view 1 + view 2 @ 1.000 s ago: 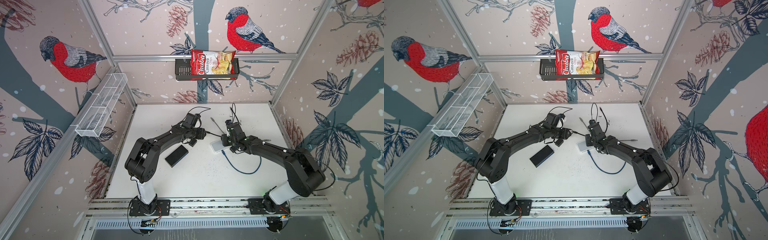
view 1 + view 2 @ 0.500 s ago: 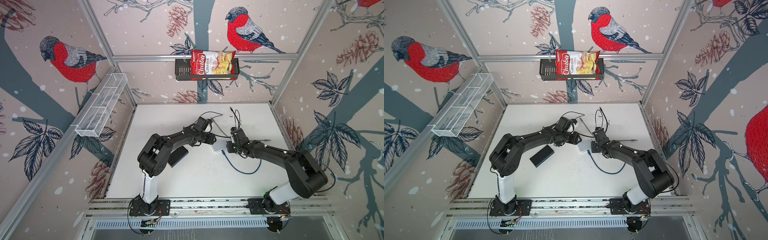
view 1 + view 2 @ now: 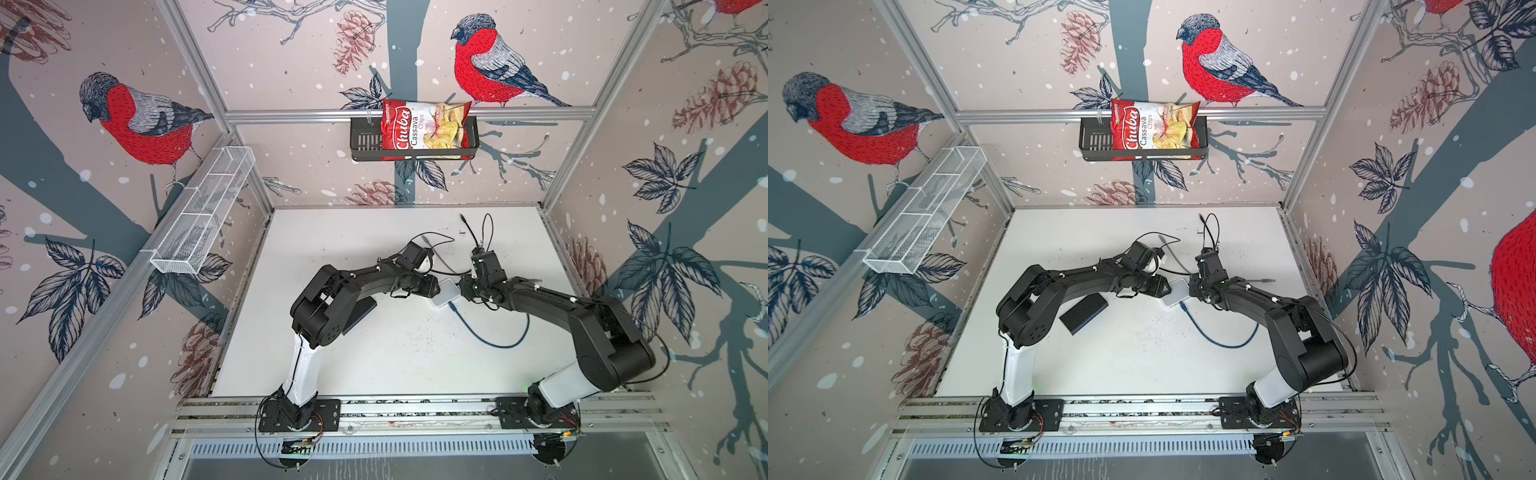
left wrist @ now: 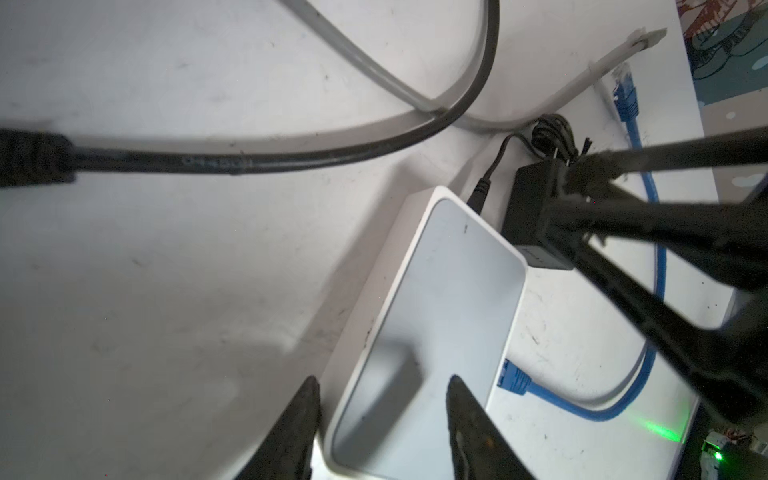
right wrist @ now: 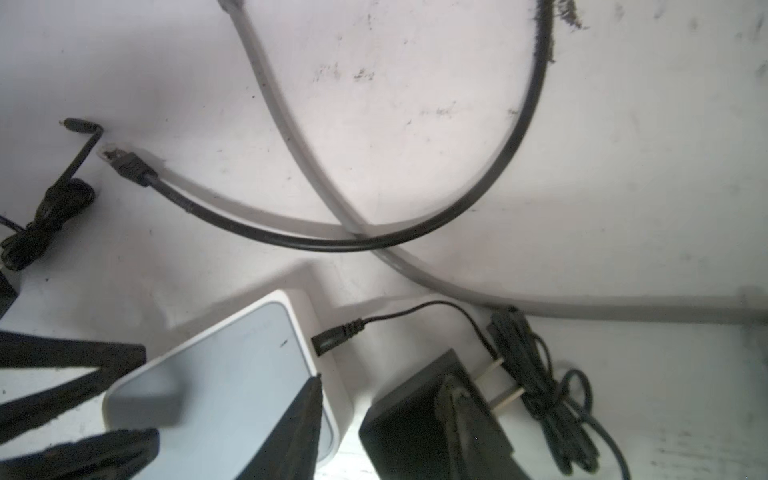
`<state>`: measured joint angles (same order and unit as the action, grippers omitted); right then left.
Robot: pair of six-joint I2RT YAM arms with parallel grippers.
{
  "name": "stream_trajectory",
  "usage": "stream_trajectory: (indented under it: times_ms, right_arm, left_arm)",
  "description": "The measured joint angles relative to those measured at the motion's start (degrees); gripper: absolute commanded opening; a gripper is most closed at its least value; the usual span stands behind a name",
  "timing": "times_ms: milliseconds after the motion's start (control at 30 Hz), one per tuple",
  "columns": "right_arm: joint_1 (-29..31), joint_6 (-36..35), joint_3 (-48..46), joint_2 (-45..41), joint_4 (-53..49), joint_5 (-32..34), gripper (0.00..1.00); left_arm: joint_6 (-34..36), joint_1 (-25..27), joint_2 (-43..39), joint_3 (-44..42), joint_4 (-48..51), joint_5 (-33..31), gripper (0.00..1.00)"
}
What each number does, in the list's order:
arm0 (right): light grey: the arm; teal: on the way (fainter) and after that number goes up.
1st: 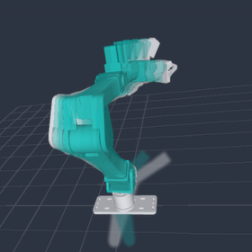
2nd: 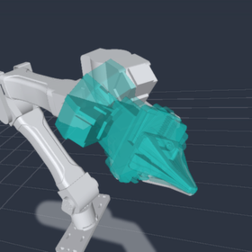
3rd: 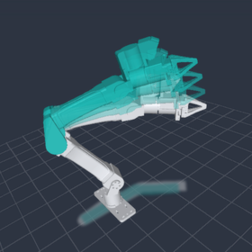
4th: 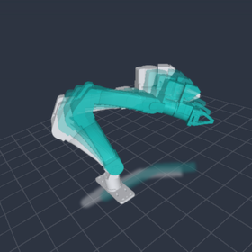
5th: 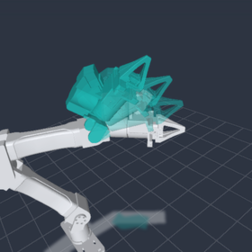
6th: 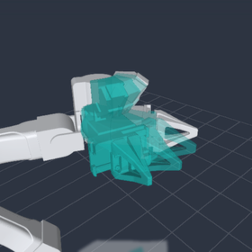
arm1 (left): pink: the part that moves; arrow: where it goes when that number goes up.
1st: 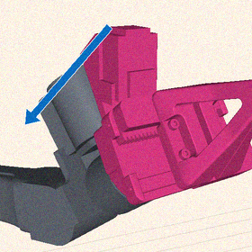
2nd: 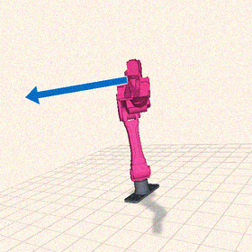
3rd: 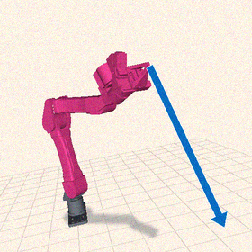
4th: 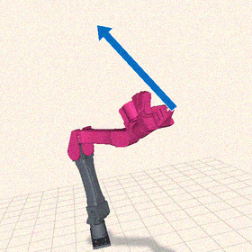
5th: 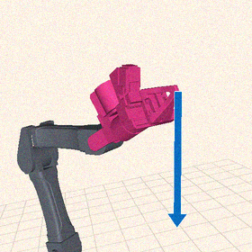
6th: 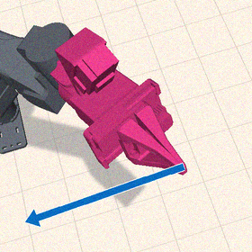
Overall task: Insert the plug into the switch port
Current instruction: 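Lower the right gripper to the black barrel-plug cable while left gripper releases router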
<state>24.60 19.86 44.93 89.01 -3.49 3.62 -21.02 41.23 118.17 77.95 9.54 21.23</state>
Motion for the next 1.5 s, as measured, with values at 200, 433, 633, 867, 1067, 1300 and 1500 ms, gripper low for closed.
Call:
stream_trajectory:
  times_ms: [200, 433, 633, 867, 1067, 1300, 1500]
  right_arm:
    - [-1.9, 0.0, 1.2, -0.2, 0.3, -2.3, 0.48]
    - [-3.6, -0.1, 4.7, 4.3, 0.2, -3.0, 0.48]
    - [-3.7, -0.5, 8.4, 9.4, 0.3, -5.1, 0.48]
    - [-5.3, -0.5, 8.6, 9.6, 0.4, -6.0, 0.47]
    - [-4.7, -2.0, 8.7, 9.1, 0.4, -10.0, 0.47]
    - [-2.3, -4.1, 11.4, 13.2, 0.3, -13.4, 0.47]
    - [-1.5, -4.7, 13.5, 16.5, 0.3, -14.3, 0.47]
  left_arm:
    - [-1.2, 0.5, 0.6, -0.3, -1.6, 1.9, 0.49]
    - [-1.8, 1.0, 2.7, 1.0, -4.4, 4.6, 0.49]
    - [-2.8, 1.3, 3.8, 2.7, -5.9, 5.7, 0.49]
    - [-1.2, 1.2, 6.0, 9.5, -4.3, 4.6, 0.52]
    - [0.0, -1.8, 3.7, 9.9, -3.0, 2.6, 0.53]
    - [-1.2, -7.0, -5.1, 0.4, -4.7, 0.9, 0.55]
    - [-1.3, -9.0, -10.1, -5.6, -5.6, -1.3, 0.60]
